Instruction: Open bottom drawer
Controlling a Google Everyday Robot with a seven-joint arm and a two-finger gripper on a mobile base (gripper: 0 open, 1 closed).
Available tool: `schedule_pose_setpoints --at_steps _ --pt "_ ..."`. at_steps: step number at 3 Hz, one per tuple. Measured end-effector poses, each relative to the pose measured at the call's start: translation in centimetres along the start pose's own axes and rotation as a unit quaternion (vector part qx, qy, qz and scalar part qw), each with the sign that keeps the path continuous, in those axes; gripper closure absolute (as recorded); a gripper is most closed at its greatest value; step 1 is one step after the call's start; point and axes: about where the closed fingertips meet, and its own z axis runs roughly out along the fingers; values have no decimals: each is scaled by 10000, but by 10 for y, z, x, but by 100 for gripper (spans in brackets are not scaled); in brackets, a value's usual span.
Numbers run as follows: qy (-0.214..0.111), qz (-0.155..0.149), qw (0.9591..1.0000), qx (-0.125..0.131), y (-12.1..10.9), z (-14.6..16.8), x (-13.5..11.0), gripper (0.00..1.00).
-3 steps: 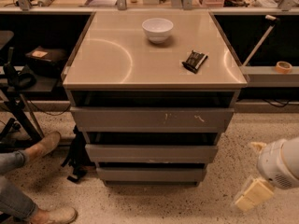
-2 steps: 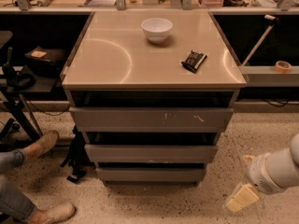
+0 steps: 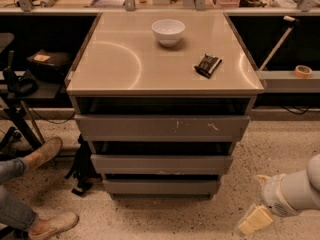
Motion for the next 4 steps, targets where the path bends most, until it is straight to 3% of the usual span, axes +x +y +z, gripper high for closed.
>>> schedule_pose_setpoints --at_steps 1,2,3,4 --pt "-118 -260 9995 -155 28 55 7 0" --pt "-156 -510 9983 -244 42 130 -1 0" --pt "-316 -580 9978 40 27 139 -16 0" --pt "-317 -576 9978 41 27 139 -16 0"
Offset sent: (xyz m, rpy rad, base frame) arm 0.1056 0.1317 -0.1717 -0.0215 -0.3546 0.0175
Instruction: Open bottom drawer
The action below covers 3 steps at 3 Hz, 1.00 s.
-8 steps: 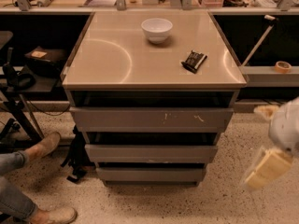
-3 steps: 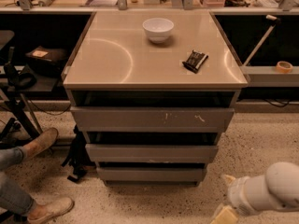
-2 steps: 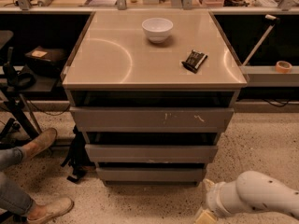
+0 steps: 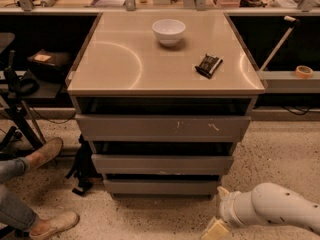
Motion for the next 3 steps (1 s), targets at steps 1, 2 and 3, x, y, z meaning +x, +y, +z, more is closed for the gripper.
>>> schedule_pose_setpoints --at_steps 1,2,3 --pt "-149 49 9999 -24 -3 12 4 0" --pt "-198 2 9998 -48 -5 63 18 0" --pt "-353 -191 9991 154 -29 129 8 0"
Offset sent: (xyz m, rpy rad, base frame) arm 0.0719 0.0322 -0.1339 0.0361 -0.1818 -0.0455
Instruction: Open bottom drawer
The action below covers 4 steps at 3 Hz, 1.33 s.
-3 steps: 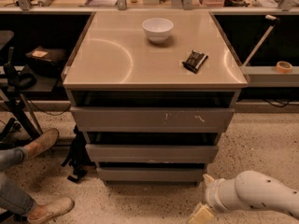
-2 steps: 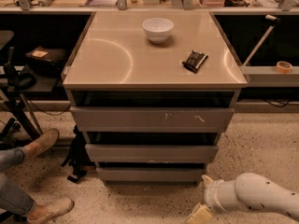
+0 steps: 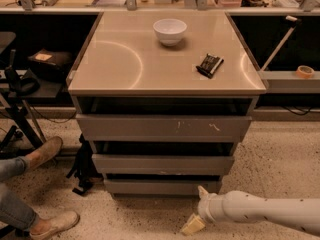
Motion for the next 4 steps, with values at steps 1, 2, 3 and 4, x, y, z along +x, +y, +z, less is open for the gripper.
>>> schedule_pose_setpoints --at_steps 1,2,3,4 --pt "-57 -173 9997 173 -24 60 -22 0" --pt "-77 -370 9993 58 -16 75 -41 0" --pt "-135 -186 9997 4 -20 80 -30 0" --pt "-368 36 9990 -264 -21 103 -8 0"
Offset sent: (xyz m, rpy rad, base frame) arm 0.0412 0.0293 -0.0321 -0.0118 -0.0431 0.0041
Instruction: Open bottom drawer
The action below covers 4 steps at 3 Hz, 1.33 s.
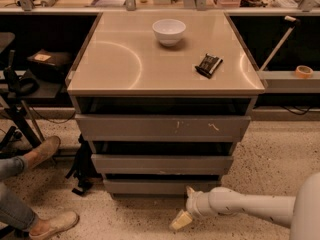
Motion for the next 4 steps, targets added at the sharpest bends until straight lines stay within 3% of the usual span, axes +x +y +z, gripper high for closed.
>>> schedule_pose_setpoints --at_steps 1,2,3,4 --pt "-165 544 9965 -616 13 44 39 0" --pt "-173 798 9926 -901 20 65 58 0" --pt "-185 749 9934 -848 20 65 54 0" --pt "-419 681 9963 -312 -4 43 26 0"
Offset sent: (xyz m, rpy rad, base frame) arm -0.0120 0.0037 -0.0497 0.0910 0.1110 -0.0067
